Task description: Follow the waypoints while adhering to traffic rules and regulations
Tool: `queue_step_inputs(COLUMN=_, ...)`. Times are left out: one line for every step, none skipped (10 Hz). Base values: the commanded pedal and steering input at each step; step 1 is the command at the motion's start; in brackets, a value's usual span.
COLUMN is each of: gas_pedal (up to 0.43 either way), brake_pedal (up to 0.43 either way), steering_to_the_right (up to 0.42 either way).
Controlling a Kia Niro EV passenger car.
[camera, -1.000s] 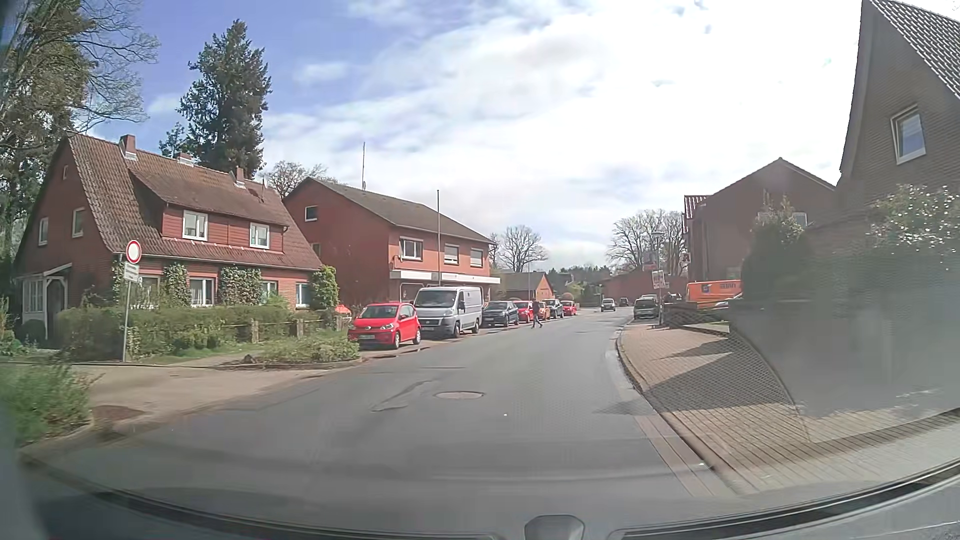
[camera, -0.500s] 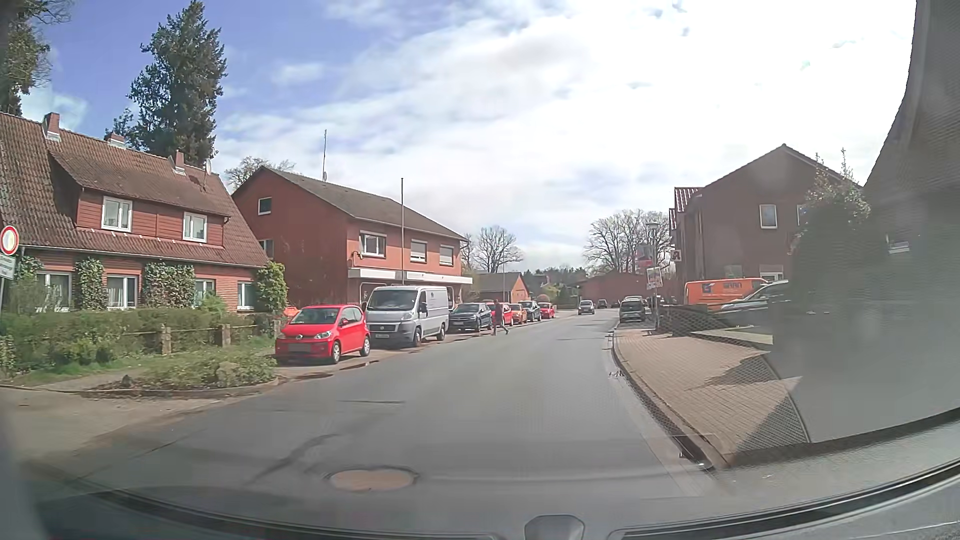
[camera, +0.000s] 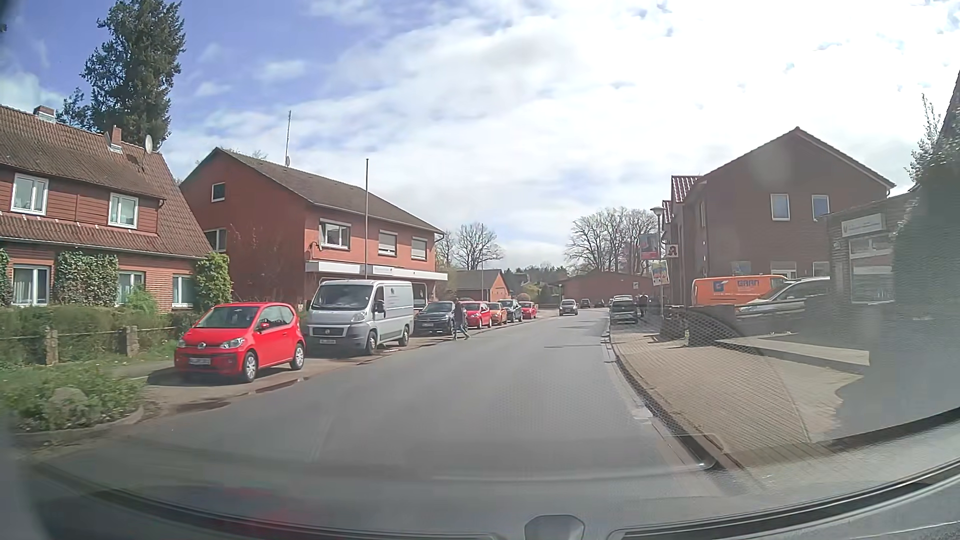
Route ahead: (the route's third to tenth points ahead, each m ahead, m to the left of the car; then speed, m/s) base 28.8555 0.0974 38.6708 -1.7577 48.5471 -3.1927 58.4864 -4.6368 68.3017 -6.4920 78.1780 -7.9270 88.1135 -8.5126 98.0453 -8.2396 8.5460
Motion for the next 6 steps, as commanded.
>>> queue_step_inputs(gas_pedal=0.13, brake_pedal=0.0, steering_to_the_right=0.036)
queue_step_inputs(gas_pedal=0.13, brake_pedal=0.0, steering_to_the_right=0.036)
queue_step_inputs(gas_pedal=0.13, brake_pedal=0.0, steering_to_the_right=0.036)
queue_step_inputs(gas_pedal=0.13, brake_pedal=0.0, steering_to_the_right=0.036)
queue_step_inputs(gas_pedal=0.13, brake_pedal=0.0, steering_to_the_right=0.036)
queue_step_inputs(gas_pedal=0.118, brake_pedal=0.0, steering_to_the_right=0.036)
